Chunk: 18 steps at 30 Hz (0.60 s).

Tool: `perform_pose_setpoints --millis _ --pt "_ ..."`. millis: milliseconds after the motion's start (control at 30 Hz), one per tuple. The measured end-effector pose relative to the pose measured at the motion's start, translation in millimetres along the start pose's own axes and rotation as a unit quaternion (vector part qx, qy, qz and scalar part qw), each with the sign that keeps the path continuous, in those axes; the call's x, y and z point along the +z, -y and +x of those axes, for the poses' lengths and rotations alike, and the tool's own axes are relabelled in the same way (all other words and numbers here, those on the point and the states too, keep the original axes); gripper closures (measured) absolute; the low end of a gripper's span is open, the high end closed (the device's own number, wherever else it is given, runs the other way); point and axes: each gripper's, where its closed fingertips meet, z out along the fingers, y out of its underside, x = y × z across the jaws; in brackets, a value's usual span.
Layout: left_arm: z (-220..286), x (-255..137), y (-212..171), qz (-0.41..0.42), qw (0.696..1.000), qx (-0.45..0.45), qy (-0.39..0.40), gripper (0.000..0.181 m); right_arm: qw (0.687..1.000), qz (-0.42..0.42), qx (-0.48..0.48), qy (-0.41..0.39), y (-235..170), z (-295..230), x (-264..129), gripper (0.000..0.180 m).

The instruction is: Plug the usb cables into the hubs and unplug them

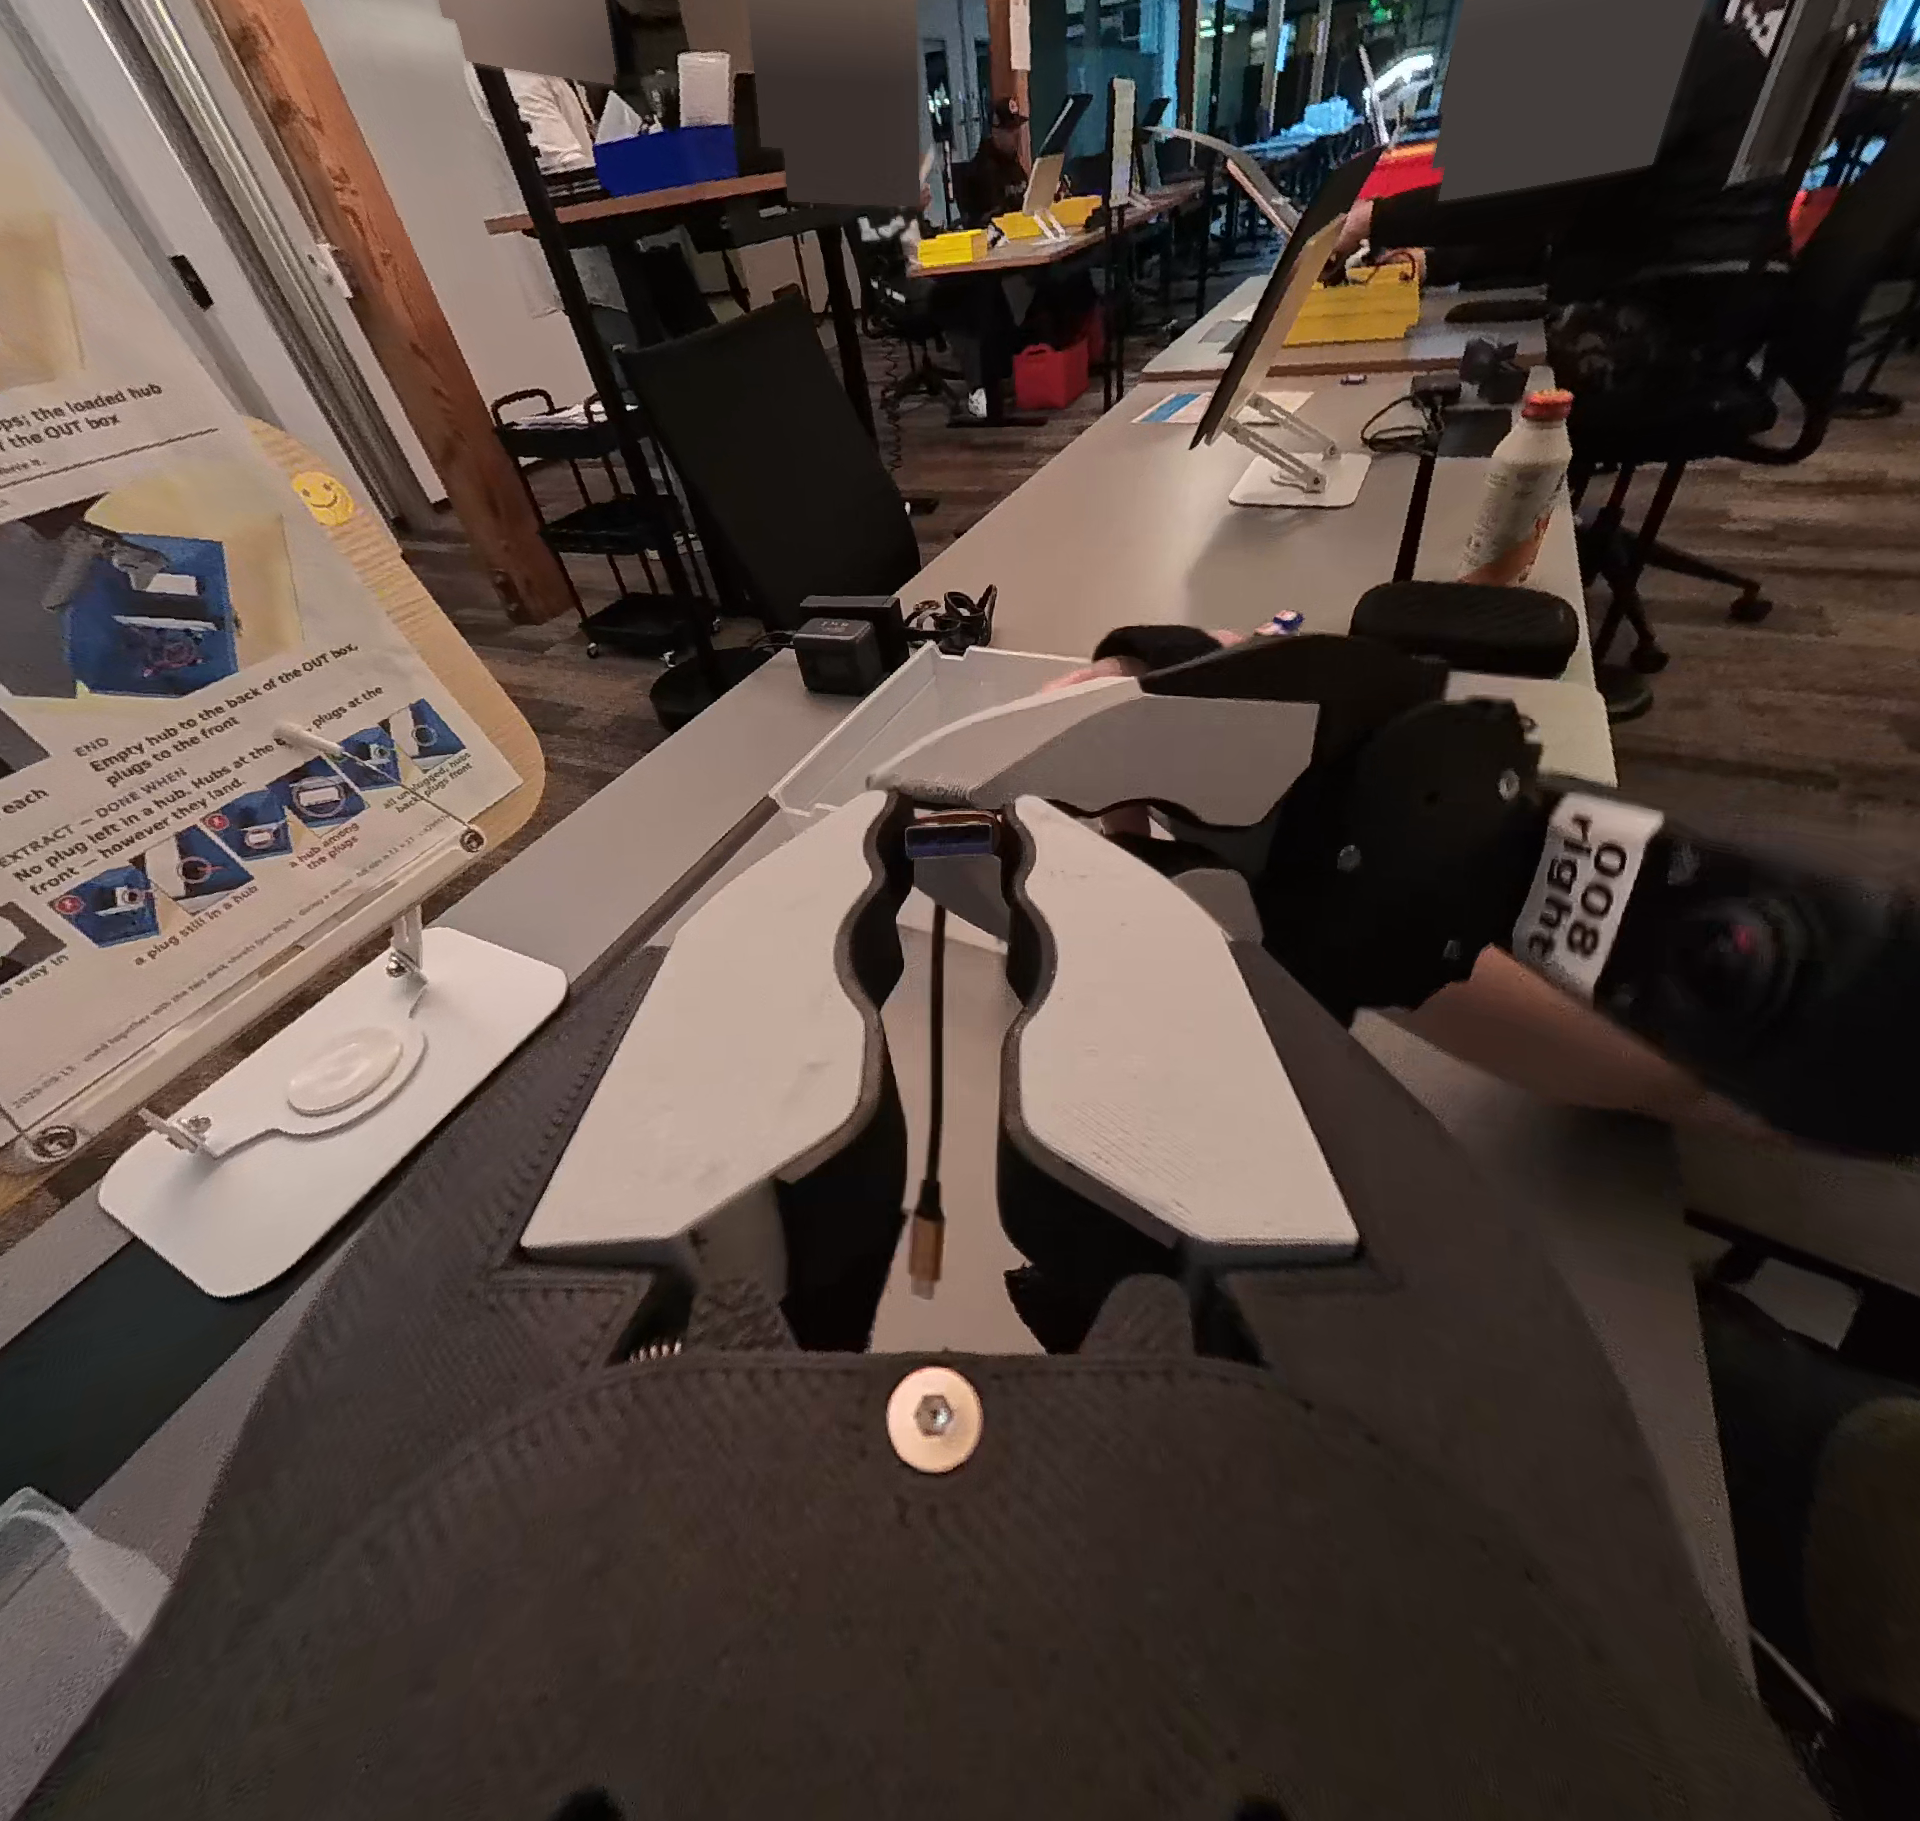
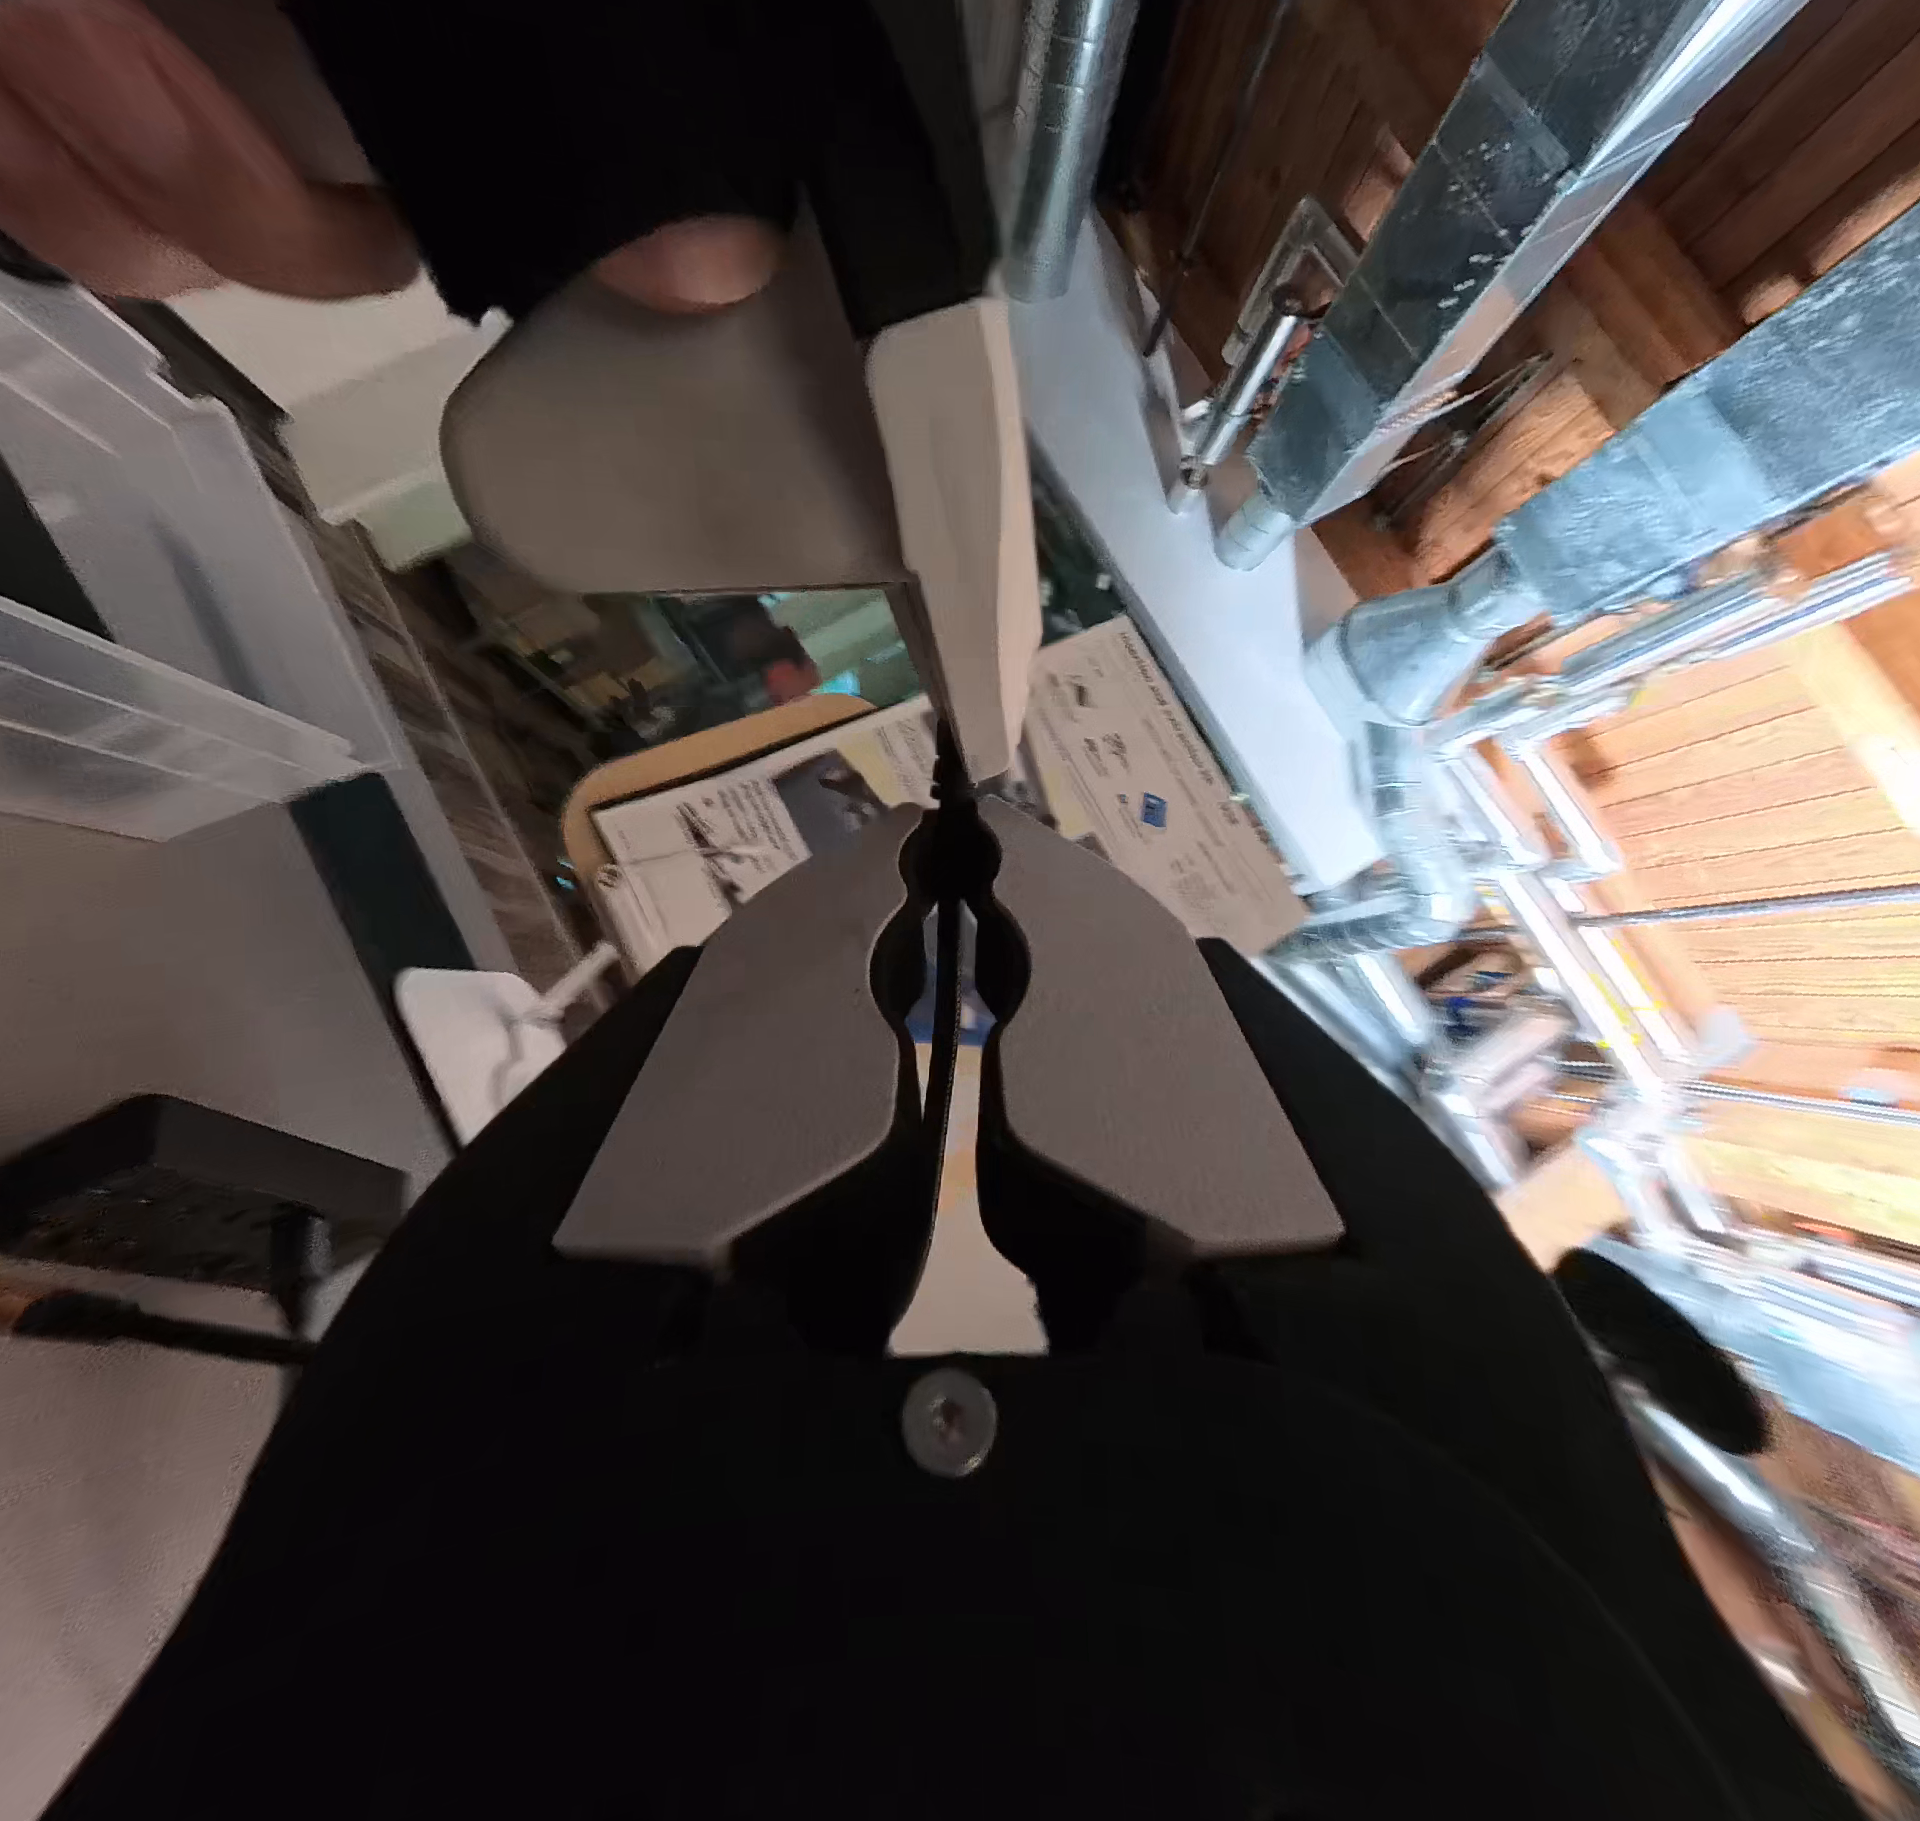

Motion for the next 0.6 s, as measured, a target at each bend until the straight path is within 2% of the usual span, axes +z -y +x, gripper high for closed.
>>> perform_pose_setpoints --millis 33,133,167,200,267,367,433,467,500,533,600 --pt "-1 -1 -1 -0.006 1.000 0.001 -0.003 0.166 0.999 0.012 0.026 0.020 1 -3 -1 0.176" --pt "-9 -11 -2 -0.010 1.000 0.010 -0.001 0.166 0.986 0.065 0.097 0.122 13 -12 -9 0.169" --pt "-8 -16 0 -0.004 1.000 0.009 -0.014 0.166 0.971 0.093 0.127 0.181 22 -17 -17 0.160" --pt "-3 -21 3 0.004 0.999 0.005 -0.040 0.166 0.949 0.126 0.163 0.239 32 -19 -29 0.159" --pt "12 -33 10 0.025 0.994 -0.005 -0.109 0.166 0.895 0.198 0.265 0.300 50 1 -51 0.158" --pt "36 -49 23 0.066 0.978 -0.009 -0.200 0.166 0.789 0.298 0.455 0.286 51 64 -66 0.156" --pt "53 -56 31 0.093 0.962 -0.015 -0.256 0.166 0.728 0.312 0.554 0.257 27 89 -60 0.157" --pt "59 -58 36 0.109 0.955 -0.017 -0.276 0.166 0.719 0.291 0.581 0.246 12 87 -50 0.160" --pt "63 -57 39 0.122 0.950 -0.021 -0.286 0.166 0.729 0.254 0.590 0.235 -4 75 -38 0.161" --pt "67 -55 41 0.134 0.946 -0.020 -0.294 0.166 0.751 0.210 0.584 0.227 -16 55 -25 0.159" --pt "66 -47 41 0.161 0.948 0.014 -0.276 0.166 0.781 0.183 0.531 0.274 -5 6 -17 0.148"
